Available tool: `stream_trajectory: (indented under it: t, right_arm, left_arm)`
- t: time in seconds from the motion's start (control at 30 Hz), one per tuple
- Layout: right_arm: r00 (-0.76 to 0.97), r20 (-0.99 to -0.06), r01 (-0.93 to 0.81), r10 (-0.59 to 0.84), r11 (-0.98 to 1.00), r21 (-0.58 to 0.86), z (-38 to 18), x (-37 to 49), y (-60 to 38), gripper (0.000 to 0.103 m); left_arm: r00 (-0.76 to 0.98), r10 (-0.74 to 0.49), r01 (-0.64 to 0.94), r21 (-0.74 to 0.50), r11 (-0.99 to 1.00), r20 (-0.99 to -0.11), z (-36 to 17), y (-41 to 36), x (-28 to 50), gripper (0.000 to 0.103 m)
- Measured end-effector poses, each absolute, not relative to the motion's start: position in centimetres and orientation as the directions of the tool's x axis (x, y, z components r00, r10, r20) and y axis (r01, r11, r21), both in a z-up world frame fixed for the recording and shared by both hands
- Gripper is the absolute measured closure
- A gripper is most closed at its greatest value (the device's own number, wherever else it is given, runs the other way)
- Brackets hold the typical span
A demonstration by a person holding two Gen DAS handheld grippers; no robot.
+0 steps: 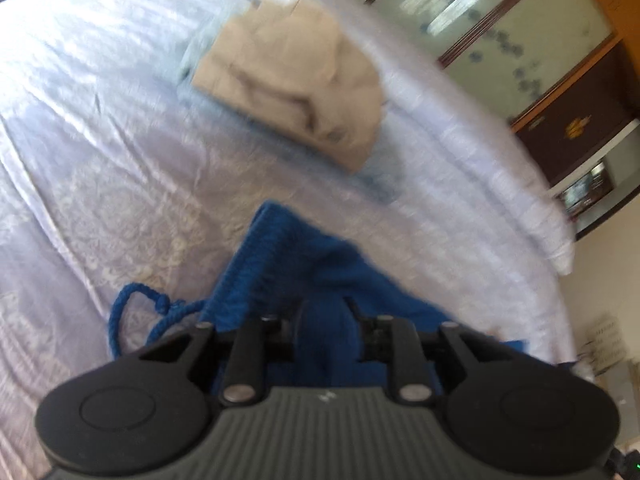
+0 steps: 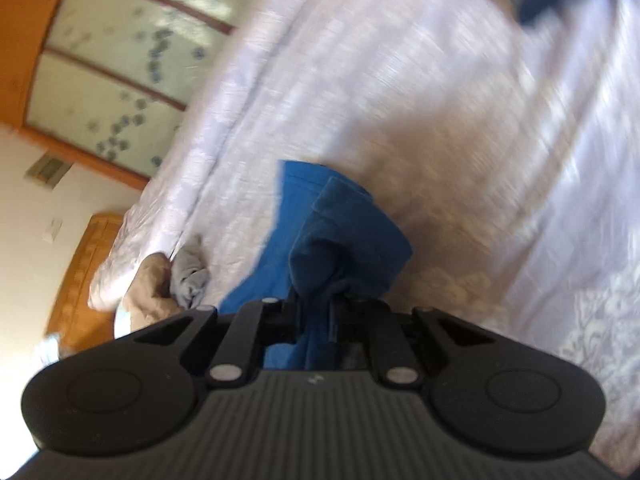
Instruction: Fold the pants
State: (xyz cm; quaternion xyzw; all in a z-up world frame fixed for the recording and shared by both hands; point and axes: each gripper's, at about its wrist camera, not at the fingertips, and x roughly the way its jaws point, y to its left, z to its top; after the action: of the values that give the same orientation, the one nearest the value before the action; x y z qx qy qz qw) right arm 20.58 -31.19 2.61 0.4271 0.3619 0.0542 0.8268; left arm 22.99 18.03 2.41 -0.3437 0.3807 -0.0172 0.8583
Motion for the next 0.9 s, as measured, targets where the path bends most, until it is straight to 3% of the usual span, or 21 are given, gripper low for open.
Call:
stream_trajectory:
  t: [0.3, 0.4, 0.5, 0.57, 0.63, 0.73, 0.9]
  right_arm:
    - [0.734, -0.51, -0.103, 0.448, 0.816, 0.569, 8.5, 19.6, -23.7, 0.089]
    - [0.668, -0.556, -0.289, 0.495, 0.861, 0.418, 8.8, 19.0, -19.3, 0.089]
    - [0.586, -0.65, -0.514, 0.484, 0.842, 0.163, 7.7, 17.3, -13.6, 0.089]
    - [0.547, -0.723, -0.613, 0.422, 0.79, -0.003, 5.7, 16.0, -10.4, 0.083]
    - [0.538, -0.755, -0.644, 0.376, 0.761, -0.08, 3.8, 15.2, -8.9, 0.066]
    - [0.524, -0.735, -0.616, 0.43, 0.787, 0.021, 4.1, 14.8, -10.3, 0.048]
    - [0.539, -0.636, -0.479, 0.553, 0.822, 0.308, 6.8, 13.6, -16.6, 0.046]
  left_arm:
    - [0.739, -0.416, -0.112, -0.705, 0.7, -0.53, 5.4, 17.5, 20.3, 0.066]
    - [0.729, -0.429, -0.097, -0.701, 0.706, -0.533, 5.3, 16.9, 20.6, 0.062]
    - [0.707, -0.448, -0.101, -0.705, 0.702, -0.548, 4.4, 16.2, 20.7, 0.059]
    - [0.689, -0.467, -0.092, -0.706, 0.702, -0.554, 4.0, 15.5, 20.9, 0.059]
    - [0.673, -0.487, -0.067, -0.702, 0.709, -0.557, 3.9, 14.7, 20.7, 0.056]
    - [0.659, -0.497, -0.016, -0.671, 0.741, -0.565, 4.1, 13.1, 20.4, 0.052]
    - [0.648, -0.533, 0.11, -0.626, 0.772, -0.544, 5.2, 10.3, 19.2, 0.047]
